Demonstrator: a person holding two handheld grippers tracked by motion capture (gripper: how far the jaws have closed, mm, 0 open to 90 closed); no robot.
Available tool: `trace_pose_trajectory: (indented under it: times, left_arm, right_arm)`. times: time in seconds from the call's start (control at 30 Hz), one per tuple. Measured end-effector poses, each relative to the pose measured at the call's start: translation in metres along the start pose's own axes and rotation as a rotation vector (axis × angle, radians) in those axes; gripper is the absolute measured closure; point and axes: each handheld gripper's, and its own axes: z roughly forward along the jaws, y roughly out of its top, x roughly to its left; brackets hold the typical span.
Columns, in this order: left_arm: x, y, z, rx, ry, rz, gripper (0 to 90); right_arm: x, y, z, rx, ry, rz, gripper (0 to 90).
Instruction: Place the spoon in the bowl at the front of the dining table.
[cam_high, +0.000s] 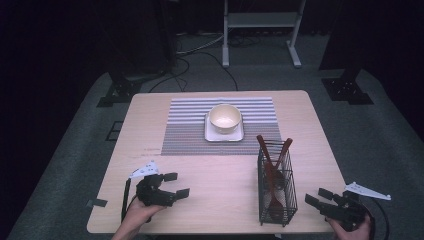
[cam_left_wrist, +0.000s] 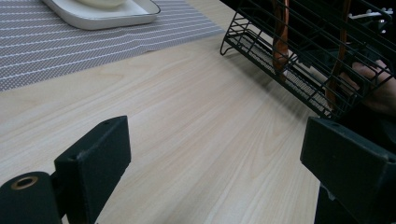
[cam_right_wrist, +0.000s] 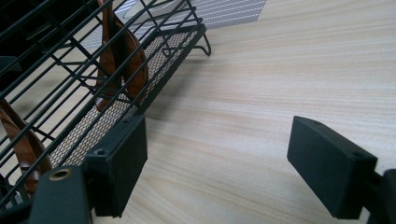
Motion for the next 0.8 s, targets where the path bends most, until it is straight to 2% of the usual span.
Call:
trace_pose_trajectory:
  times: [0.17, 0.3, 0.4, 0.5, 0.53, 0.7, 0.8]
  left_arm:
    - [-0.006, 0.003, 0.004, 0.002, -0.001, 0.012, 7.7]
    - [-0.013, 0.006, 0.008, 0.005, -0.021, 0.021, 7.7]
    - [-0.017, 0.010, 0.011, -0.003, -0.042, 0.006, 7.7]
    - [-0.022, 0.016, 0.014, -0.011, -0.060, 0.011, 7.7]
    - [-0.025, 0.021, 0.016, -0.015, -0.077, 0.018, 7.7]
    - [-0.032, 0.030, 0.018, -0.022, -0.101, 0.031, 7.8]
    - [-0.039, 0.036, 0.025, -0.009, -0.118, 0.056, 7.8]
  right_arm:
    - [-0.002, -0.001, 0.000, -0.002, 0.004, 0.007, 19.0]
    - [-0.002, -0.001, 0.001, 0.001, 0.008, 0.002, 19.0]
    - [-0.002, -0.001, 0.002, 0.004, 0.007, 0.010, 19.0]
    - [-0.001, -0.001, 0.004, 0.011, 0.003, 0.000, 18.9]
    - [0.000, -0.001, 0.004, 0.014, 0.001, -0.002, 18.9]
    - [0.000, -0.001, 0.004, 0.012, 0.000, -0.002, 19.0]
    - [0.001, 0.000, 0.004, 0.014, 0.000, -0.006, 19.0]
